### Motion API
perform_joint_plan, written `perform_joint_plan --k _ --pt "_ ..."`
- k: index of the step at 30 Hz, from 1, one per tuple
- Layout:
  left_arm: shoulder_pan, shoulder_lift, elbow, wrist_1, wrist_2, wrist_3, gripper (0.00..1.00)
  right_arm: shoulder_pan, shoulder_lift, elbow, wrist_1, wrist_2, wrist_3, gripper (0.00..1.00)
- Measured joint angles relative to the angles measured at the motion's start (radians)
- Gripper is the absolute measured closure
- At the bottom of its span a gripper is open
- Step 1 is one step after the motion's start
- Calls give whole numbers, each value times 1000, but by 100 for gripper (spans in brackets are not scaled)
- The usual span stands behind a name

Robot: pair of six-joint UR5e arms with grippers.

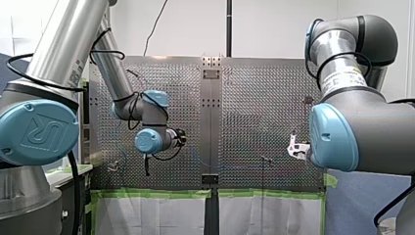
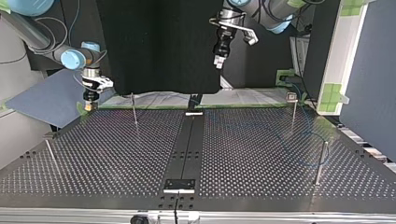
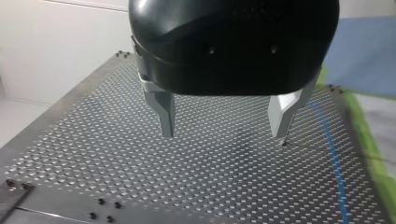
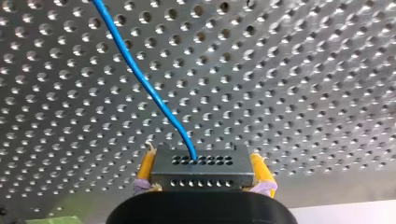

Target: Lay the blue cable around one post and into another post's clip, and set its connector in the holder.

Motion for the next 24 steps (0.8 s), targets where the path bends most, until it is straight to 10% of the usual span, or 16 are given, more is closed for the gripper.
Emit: perform_joint_plan --k 8,24 --pt "-3 0 -68 0 1 0 0 26 -66 0 67 11 -4 100" --pt "1 0 -183 2 1 4 0 157 -221 1 215 137 18 100"
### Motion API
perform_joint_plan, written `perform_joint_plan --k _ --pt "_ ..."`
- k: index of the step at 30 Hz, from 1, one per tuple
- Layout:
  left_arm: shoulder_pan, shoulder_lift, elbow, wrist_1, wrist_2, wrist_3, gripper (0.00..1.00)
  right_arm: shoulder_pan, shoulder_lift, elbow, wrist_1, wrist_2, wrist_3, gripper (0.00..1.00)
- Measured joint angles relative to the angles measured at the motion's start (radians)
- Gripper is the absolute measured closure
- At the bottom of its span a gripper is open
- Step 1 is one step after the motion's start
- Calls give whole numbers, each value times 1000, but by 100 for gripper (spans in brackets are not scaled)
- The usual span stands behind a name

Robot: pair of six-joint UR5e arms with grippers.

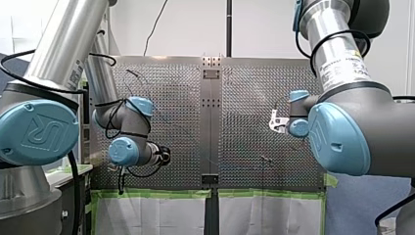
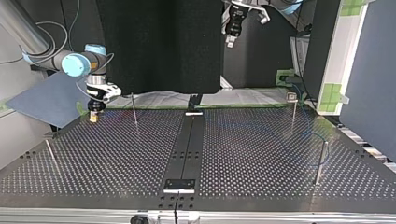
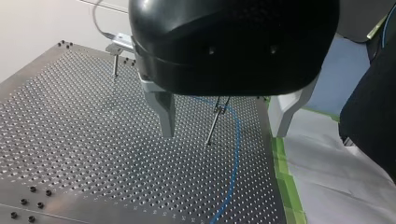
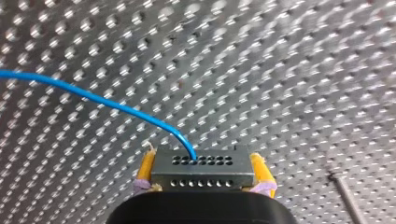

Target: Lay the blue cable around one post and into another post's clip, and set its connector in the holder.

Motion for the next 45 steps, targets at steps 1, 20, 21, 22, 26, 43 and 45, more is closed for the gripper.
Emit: perform_joint_plan --k 1,20,21,22,26,43,45 --pt "0 0 -1 1 0 1 0 0 -8 0 4 -3 7 100" --pt "15 0 -4 3 0 7 0 -26 -170 85 36 38 17 100" --pt "16 0 -4 3 0 7 0 -30 -180 95 26 30 14 100" --pt "16 0 -4 3 0 7 0 -33 -187 102 19 23 11 100" --pt "17 0 -4 2 0 7 0 -48 -218 133 -10 -1 -4 100" --pt "21 0 -4 -1 -1 7 0 -109 -226 84 86 -81 -132 100" --pt "23 0 -4 -2 -1 7 0 -114 -208 67 105 -85 -150 100"
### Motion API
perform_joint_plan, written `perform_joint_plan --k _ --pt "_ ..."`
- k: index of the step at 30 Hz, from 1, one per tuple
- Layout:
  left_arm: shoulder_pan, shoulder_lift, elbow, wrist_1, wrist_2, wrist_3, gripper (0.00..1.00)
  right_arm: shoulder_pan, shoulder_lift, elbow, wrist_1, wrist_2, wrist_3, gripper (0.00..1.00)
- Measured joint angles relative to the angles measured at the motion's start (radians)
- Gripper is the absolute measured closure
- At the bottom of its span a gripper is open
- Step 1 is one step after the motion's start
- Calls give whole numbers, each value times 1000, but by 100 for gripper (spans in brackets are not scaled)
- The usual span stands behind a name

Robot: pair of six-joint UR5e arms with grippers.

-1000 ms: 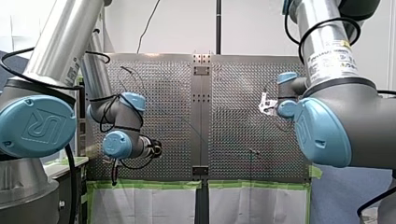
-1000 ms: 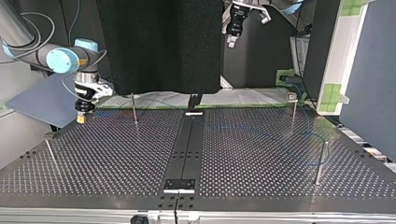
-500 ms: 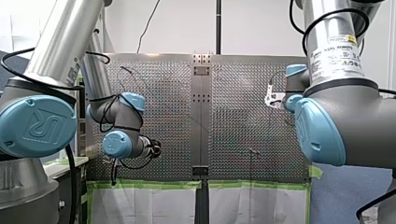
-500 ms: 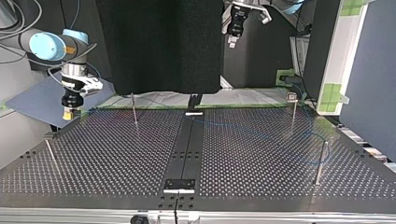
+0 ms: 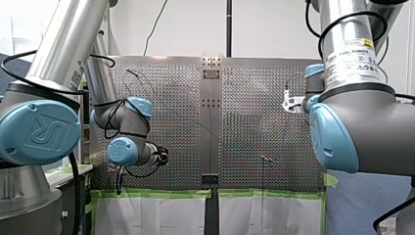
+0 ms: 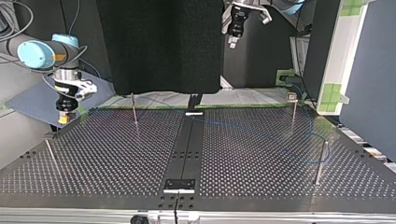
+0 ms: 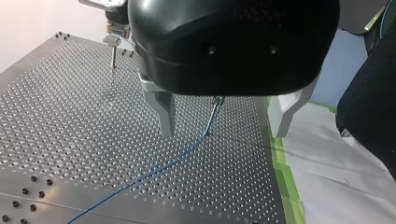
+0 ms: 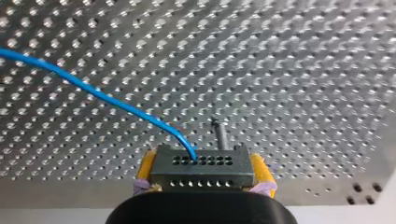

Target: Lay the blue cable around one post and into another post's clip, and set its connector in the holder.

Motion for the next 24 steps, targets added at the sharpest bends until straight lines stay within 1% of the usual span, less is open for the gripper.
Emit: perform_joint_plan --k 2,3,7,9,12,14,17,20,24 --pt "1 0 0 0 0 0 0 -5 15 -15 16 -1 -16 100" --pt "2 0 0 -1 0 0 0 -8 23 -22 27 -2 -26 100" --pt "5 0 0 -2 0 0 0 -18 23 -32 63 -3 -61 100" --pt "6 0 0 -3 -1 0 0 -23 16 -33 83 -3 -72 100" --pt "6 0 0 -4 -1 2 0 -29 9 -34 109 -3 -78 100" --pt "7 0 0 -4 -1 2 0 -31 7 -34 123 -3 -78 100" --pt "7 0 0 -5 -1 3 0 -35 5 -34 135 -8 -69 100" --pt "8 0 0 -8 -2 3 0 -38 5 -34 128 -23 -50 100" --pt "8 0 0 -9 -3 3 0 -43 5 -34 108 -54 -18 100"
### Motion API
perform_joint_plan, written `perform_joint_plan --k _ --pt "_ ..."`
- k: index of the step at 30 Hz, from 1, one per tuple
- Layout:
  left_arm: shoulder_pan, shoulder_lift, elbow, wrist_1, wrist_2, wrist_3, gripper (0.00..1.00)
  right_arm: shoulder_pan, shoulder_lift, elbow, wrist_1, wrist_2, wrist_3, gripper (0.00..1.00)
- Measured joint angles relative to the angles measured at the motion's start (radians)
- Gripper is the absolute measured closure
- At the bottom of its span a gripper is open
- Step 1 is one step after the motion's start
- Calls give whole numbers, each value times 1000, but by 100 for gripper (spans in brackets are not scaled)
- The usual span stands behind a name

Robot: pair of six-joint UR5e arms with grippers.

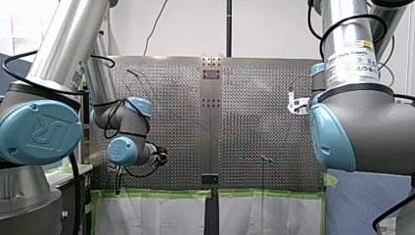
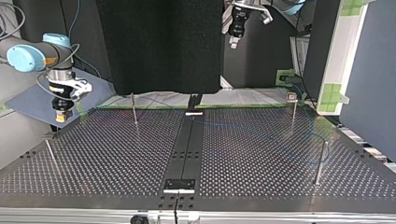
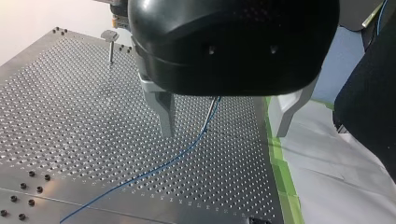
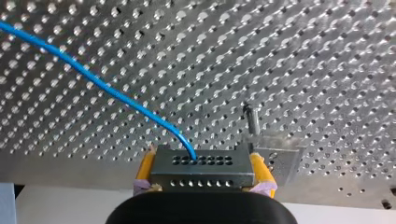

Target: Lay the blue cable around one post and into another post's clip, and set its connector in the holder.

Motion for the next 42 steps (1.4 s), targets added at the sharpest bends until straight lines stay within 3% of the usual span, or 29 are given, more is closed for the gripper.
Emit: perform_joint_plan --k 6,11,14,23,26,30,36,42 --pt "0 0 0 -1 0 0 0 -9 0 0 -15 -53 49 100" --pt "1 0 0 -1 -1 0 0 -12 -3 0 -29 -85 59 100" --pt "2 0 0 -1 -1 0 0 -9 -3 0 -38 -75 65 100" --pt "4 0 0 -3 -1 1 0 -8 -5 -2 -42 -3 69 100" --pt "6 0 0 -7 -1 7 0 -12 -9 -7 -30 12 63 100" --pt "7 0 0 -11 -1 11 0 -21 -26 -13 -5 19 35 100" --pt "7 0 0 -13 -1 11 0 -44 -37 -18 -8 20 -7 100" --pt "8 0 0 -15 -1 11 0 -72 -38 -19 -14 15 -9 100"
